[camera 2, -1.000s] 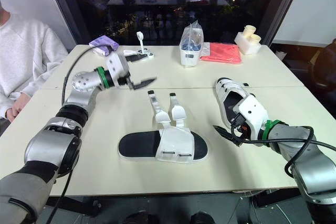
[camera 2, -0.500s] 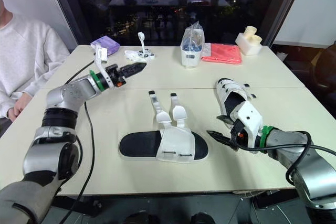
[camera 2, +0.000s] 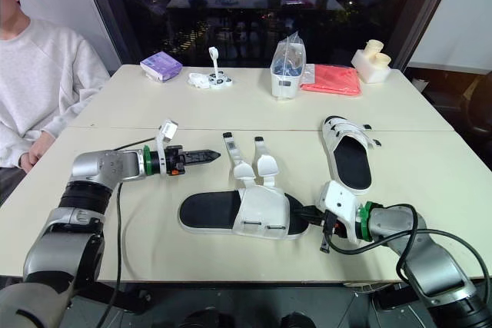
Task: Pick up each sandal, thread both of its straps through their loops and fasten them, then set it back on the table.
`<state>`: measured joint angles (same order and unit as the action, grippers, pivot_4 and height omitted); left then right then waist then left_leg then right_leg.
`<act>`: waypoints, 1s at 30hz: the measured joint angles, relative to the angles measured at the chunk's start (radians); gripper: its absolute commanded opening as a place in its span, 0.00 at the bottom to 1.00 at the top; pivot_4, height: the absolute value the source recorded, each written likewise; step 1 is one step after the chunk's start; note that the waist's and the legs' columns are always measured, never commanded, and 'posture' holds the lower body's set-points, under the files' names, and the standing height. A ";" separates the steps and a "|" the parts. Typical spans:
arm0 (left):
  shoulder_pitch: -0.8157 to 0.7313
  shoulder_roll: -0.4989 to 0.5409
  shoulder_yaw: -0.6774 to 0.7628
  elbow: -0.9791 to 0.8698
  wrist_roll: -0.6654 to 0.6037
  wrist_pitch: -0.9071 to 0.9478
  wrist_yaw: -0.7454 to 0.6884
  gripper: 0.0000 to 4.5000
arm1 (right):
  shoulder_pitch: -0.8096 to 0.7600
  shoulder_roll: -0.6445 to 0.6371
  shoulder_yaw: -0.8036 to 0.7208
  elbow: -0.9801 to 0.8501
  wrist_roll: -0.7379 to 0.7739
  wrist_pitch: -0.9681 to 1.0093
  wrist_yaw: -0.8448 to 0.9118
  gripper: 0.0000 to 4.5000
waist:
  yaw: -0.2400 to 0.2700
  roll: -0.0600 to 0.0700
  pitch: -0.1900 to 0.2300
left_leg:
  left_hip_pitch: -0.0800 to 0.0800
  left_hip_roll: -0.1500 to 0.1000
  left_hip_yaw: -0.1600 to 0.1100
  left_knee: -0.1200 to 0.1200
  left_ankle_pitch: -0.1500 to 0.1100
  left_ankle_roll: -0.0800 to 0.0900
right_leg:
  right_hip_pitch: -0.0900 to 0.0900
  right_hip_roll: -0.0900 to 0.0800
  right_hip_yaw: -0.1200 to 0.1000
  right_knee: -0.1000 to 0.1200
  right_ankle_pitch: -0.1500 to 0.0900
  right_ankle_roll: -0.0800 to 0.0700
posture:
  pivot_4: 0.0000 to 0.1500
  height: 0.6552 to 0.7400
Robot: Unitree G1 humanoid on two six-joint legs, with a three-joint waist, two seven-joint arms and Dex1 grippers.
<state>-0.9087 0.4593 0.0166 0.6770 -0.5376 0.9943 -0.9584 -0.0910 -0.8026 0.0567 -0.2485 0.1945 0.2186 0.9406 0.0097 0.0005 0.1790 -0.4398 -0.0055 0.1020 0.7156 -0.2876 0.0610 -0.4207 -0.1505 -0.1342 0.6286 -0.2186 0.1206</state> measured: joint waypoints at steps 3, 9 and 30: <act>-0.038 -0.034 0.000 0.094 0.016 0.009 -0.001 1.00 | -0.020 0.013 0.018 0.034 -0.026 -0.064 0.007 0.01 | -0.001 0.000 0.000 | 0.001 0.000 0.000 0.000 0.000 -0.001 | 0.001 0.000 0.000 0.000 0.000 0.000 | 1.00 1.00; -0.093 -0.093 0.006 0.192 0.032 0.023 -0.021 1.00 | -0.033 0.039 0.046 0.046 -0.042 -0.111 0.019 0.01 | 0.000 0.000 0.000 | 0.003 0.000 0.000 0.000 0.000 -0.001 | 0.003 0.000 0.000 0.000 0.000 0.000 | 1.00 1.00; -0.240 -0.317 0.347 0.578 0.024 -0.266 0.297 0.70 | -0.032 0.044 0.086 0.023 -0.073 -0.139 0.032 0.00 | 0.001 0.000 0.000 | 0.014 0.000 -0.002 -0.003 -0.001 -0.001 | 0.014 -0.001 -0.001 -0.006 0.000 0.000 | 1.00 1.00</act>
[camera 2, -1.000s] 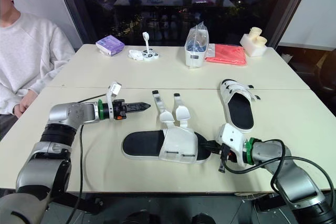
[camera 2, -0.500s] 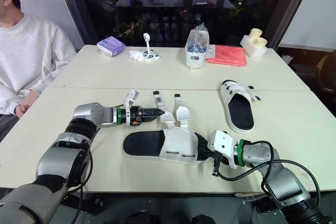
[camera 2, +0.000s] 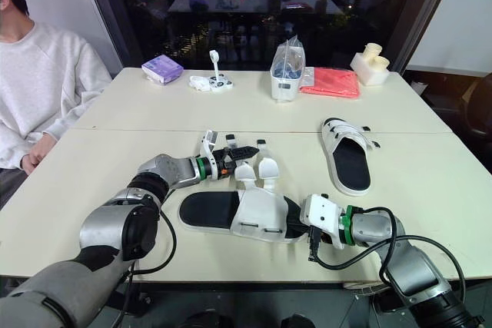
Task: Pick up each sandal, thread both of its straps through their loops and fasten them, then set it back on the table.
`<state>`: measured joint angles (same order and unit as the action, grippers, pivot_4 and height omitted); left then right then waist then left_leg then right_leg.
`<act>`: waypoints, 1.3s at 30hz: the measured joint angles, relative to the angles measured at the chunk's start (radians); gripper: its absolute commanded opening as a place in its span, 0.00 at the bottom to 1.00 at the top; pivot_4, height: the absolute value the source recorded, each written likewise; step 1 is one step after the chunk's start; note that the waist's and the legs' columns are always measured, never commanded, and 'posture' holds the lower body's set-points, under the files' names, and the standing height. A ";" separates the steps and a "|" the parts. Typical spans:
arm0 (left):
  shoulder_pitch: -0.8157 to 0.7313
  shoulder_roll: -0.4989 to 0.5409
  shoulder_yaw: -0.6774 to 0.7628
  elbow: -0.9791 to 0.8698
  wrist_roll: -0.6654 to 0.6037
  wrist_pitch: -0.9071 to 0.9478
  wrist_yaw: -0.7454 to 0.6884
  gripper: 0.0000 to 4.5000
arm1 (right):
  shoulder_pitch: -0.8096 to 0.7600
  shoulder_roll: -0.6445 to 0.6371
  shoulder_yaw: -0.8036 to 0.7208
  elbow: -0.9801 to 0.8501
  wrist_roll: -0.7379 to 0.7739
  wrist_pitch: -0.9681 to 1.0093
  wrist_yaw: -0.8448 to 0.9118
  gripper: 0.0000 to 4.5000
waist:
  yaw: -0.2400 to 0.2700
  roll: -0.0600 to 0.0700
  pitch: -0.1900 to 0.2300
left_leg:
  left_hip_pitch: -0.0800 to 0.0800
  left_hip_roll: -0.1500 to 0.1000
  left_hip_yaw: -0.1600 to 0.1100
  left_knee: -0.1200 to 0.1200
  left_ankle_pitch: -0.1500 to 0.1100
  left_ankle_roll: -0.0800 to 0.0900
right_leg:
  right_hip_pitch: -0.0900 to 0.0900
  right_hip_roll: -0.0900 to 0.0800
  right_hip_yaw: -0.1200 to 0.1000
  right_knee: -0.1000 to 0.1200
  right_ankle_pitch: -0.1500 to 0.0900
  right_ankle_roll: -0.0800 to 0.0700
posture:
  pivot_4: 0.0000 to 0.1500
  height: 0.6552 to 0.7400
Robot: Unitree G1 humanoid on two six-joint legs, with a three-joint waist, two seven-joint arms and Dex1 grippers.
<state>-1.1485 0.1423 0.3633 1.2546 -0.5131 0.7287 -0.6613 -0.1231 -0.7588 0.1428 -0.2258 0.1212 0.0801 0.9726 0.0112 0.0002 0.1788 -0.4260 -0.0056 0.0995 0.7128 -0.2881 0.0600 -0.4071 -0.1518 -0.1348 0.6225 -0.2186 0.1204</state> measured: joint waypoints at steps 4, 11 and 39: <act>0.002 -0.008 0.052 0.035 0.000 -0.070 0.067 0.26 | 0.005 0.000 0.001 -0.008 -0.003 0.000 0.000 0.00 | 0.000 0.000 0.000 | 0.000 0.000 0.000 -0.001 0.000 0.000 | 0.000 0.000 0.000 0.000 0.000 0.000 | 1.00 1.00; -0.007 -0.024 0.104 0.040 -0.012 -0.132 0.095 0.02 | 0.005 -0.001 0.009 -0.015 -0.011 -0.003 0.003 0.00 | 0.000 0.000 0.000 | 0.001 0.000 0.000 -0.001 0.000 0.000 | 0.001 0.000 0.000 -0.001 0.000 0.000 | 1.00 1.00; 0.593 0.300 -0.670 -1.325 0.112 -0.722 -0.934 0.02 | -0.131 -0.015 0.051 0.193 -0.028 -0.211 0.173 0.00 | -0.002 0.002 0.000 | 0.001 0.001 0.000 -0.006 0.000 -0.001 | 0.001 -0.001 0.000 -0.009 0.001 -0.003 | 1.00 1.00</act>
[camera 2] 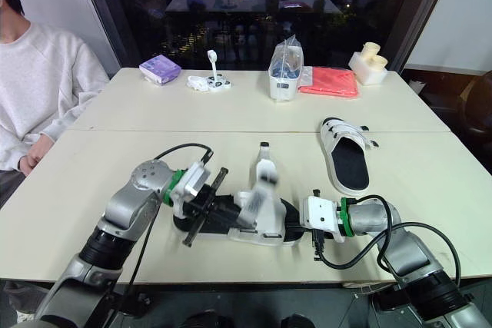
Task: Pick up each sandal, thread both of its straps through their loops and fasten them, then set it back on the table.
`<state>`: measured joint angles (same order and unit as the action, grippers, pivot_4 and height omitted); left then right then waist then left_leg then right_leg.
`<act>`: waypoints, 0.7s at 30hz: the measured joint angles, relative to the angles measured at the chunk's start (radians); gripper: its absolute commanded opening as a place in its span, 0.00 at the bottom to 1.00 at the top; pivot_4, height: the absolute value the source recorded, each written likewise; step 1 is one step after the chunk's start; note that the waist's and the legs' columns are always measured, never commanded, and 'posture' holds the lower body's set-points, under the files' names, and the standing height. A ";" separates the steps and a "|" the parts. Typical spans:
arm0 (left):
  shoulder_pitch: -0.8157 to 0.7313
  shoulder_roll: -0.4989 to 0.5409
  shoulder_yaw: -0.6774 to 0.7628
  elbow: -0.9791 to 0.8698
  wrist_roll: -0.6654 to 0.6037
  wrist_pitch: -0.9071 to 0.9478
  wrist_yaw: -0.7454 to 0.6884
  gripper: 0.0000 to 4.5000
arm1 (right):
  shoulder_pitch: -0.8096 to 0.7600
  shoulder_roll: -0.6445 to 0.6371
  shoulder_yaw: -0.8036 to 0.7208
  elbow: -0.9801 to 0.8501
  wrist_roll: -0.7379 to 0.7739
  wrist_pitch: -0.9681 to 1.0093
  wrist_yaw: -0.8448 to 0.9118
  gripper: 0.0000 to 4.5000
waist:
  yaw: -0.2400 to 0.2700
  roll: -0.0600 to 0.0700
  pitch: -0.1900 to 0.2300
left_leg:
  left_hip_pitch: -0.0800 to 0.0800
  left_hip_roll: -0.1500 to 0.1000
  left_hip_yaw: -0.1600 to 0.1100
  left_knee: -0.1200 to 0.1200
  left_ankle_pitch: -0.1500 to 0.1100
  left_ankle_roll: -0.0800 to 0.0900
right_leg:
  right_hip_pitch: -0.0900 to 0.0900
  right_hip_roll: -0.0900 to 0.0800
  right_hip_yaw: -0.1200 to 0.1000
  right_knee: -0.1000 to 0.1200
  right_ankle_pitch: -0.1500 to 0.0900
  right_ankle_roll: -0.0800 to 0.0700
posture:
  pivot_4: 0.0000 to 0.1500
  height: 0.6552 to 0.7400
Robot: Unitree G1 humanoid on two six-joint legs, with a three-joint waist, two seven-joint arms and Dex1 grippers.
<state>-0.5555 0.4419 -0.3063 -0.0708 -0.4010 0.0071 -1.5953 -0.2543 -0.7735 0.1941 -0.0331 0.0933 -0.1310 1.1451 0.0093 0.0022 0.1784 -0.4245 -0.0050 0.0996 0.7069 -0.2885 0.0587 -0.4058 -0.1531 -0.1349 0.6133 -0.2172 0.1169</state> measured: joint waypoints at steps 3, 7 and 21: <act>0.005 0.067 -0.097 0.030 0.021 -0.283 -0.009 0.02 | -0.008 -0.001 0.000 0.013 0.000 -0.008 0.010 0.00 | 0.004 0.001 0.000 | 0.000 0.000 0.000 0.000 -0.001 -0.001 | 0.000 -0.001 -0.001 -0.001 -0.001 -0.003 | 1.00 1.00; -0.005 0.043 -0.159 0.198 0.143 -0.666 -0.014 0.02 | -0.023 -0.001 0.005 0.036 0.000 -0.025 0.027 0.00 | 0.004 0.002 -0.001 | 0.000 -0.001 0.000 0.000 -0.001 0.001 | -0.002 -0.002 -0.002 -0.002 -0.001 -0.003 | 1.00 1.00; -0.031 0.007 -0.179 0.381 0.377 -0.963 0.255 0.99 | -0.061 0.000 0.019 0.096 -0.001 -0.061 0.040 0.00 | 0.005 0.007 -0.005 | 0.004 -0.001 0.000 0.000 -0.004 0.007 | 0.000 -0.002 -0.003 -0.002 0.001 0.000 | 1.00 1.00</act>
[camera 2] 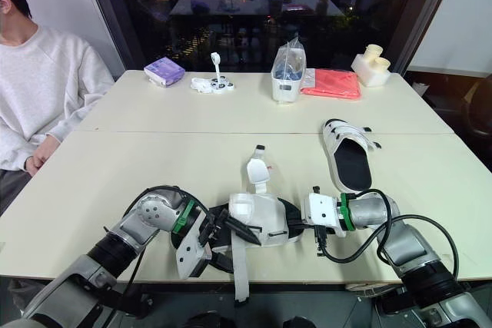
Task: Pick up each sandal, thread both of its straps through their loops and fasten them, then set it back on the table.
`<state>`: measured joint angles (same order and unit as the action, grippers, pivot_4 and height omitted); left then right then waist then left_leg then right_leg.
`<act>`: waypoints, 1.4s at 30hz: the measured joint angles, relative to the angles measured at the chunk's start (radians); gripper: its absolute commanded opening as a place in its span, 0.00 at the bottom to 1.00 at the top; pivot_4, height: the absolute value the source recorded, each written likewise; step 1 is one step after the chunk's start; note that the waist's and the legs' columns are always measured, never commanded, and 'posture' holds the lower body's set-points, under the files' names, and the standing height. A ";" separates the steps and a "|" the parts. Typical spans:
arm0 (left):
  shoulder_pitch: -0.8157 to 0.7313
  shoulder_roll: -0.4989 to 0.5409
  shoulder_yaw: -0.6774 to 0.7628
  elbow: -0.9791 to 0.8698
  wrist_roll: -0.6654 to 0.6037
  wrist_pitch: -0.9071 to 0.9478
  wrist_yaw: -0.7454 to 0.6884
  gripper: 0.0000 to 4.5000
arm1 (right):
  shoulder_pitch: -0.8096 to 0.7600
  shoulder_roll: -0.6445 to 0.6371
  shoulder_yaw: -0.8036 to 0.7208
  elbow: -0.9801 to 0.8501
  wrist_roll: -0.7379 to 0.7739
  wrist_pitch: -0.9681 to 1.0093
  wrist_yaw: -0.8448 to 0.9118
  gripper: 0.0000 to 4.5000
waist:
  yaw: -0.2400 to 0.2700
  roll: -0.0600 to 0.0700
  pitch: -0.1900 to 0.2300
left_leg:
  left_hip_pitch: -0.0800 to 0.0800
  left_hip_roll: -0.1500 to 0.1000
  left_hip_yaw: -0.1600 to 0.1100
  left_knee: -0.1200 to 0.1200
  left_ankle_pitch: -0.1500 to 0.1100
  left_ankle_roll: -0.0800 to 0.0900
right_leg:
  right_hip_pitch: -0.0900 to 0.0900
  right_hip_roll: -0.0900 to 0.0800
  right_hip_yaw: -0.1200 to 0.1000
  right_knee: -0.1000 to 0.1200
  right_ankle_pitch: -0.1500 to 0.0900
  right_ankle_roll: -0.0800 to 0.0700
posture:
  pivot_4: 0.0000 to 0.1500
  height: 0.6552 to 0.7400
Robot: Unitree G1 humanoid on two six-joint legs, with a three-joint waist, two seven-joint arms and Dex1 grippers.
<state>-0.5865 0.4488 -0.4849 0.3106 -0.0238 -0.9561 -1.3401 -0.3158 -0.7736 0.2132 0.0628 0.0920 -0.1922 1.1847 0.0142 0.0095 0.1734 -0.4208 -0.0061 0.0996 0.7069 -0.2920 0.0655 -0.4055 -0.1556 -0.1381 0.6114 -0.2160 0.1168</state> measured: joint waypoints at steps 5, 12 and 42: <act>-0.037 -0.041 0.038 0.000 -0.088 -0.064 0.103 0.99 | -0.007 0.000 0.005 0.012 0.000 -0.013 0.000 0.00 | 0.000 0.000 0.000 | 0.000 0.000 0.000 0.000 0.000 0.000 | 0.000 -0.001 0.000 0.000 0.000 0.000 | 1.00 1.00; -0.206 -0.045 0.177 0.077 -0.130 0.009 0.245 0.99 | -0.023 0.002 0.017 0.033 0.000 -0.038 -0.001 0.00 | -0.003 0.000 0.000 | 0.000 0.000 0.001 0.000 0.000 0.000 | 0.005 0.001 0.000 0.000 0.000 0.000 | 1.00 1.00; 0.087 0.092 0.156 -0.138 -0.242 0.957 0.013 0.01 | -0.059 0.045 0.030 0.076 -0.009 -0.034 -0.033 0.00 | -0.004 0.000 0.000 | 0.001 0.001 0.001 -0.006 0.003 -0.005 | -0.001 0.002 0.001 0.001 0.000 0.000 | 1.00 1.00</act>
<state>-0.4991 0.5405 -0.3284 0.1726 -0.2663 0.0007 -1.3268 -0.3752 -0.7286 0.2431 0.1388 0.0827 -0.2264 1.1512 0.0097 0.0091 0.1736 -0.4196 -0.0052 0.1002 0.7010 -0.2893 0.0607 -0.4062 -0.1534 -0.1367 0.6120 -0.2163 0.1164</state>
